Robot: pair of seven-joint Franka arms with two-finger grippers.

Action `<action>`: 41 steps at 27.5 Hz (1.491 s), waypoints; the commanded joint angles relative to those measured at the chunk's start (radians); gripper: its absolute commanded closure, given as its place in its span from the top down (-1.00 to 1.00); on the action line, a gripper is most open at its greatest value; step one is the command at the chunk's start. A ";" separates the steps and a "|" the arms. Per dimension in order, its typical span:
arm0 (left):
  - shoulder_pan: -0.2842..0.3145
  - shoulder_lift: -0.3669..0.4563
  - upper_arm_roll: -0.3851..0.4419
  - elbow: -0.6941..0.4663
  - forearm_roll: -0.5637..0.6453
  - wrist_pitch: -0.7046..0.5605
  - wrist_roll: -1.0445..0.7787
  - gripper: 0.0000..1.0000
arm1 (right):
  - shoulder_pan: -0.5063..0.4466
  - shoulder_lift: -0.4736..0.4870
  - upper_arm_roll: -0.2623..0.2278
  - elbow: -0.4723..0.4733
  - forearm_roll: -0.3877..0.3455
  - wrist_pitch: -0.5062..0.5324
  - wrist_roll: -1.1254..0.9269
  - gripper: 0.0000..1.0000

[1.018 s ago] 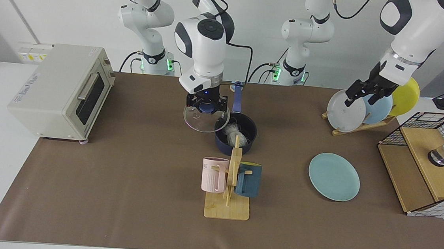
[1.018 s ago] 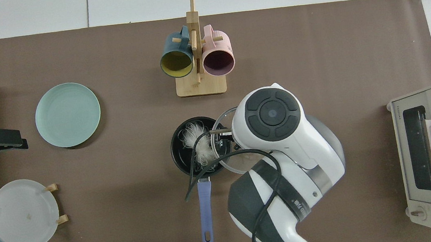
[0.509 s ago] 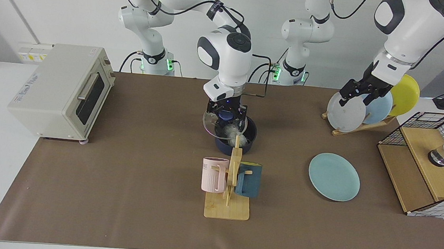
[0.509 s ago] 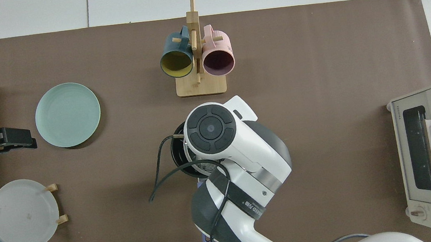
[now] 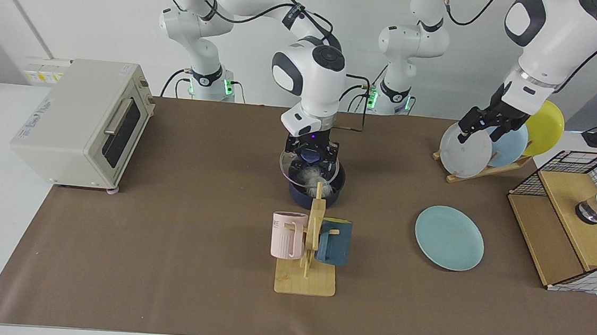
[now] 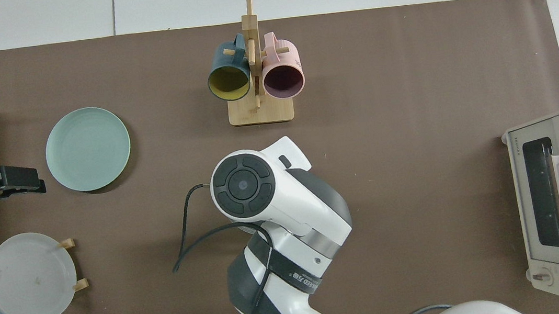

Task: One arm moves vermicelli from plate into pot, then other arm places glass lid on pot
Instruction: 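Lower the glass lid onto the pot with the right gripper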

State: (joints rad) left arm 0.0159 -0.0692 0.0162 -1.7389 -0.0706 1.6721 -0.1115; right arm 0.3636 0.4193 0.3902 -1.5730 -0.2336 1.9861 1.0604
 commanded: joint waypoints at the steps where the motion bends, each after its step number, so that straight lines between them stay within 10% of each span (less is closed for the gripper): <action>1: -0.016 -0.011 -0.001 -0.001 0.017 -0.011 0.004 1.00 | 0.003 0.052 0.002 0.062 -0.029 -0.001 0.035 -1.00; 41: -0.014 -0.009 -0.018 0.007 0.017 -0.011 0.004 1.00 | -0.009 0.081 0.002 0.047 -0.012 0.062 0.032 -1.00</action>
State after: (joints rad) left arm 0.0080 -0.0696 0.0085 -1.7354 -0.0704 1.6721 -0.1114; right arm 0.3639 0.4940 0.3840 -1.5385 -0.2368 2.0314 1.0659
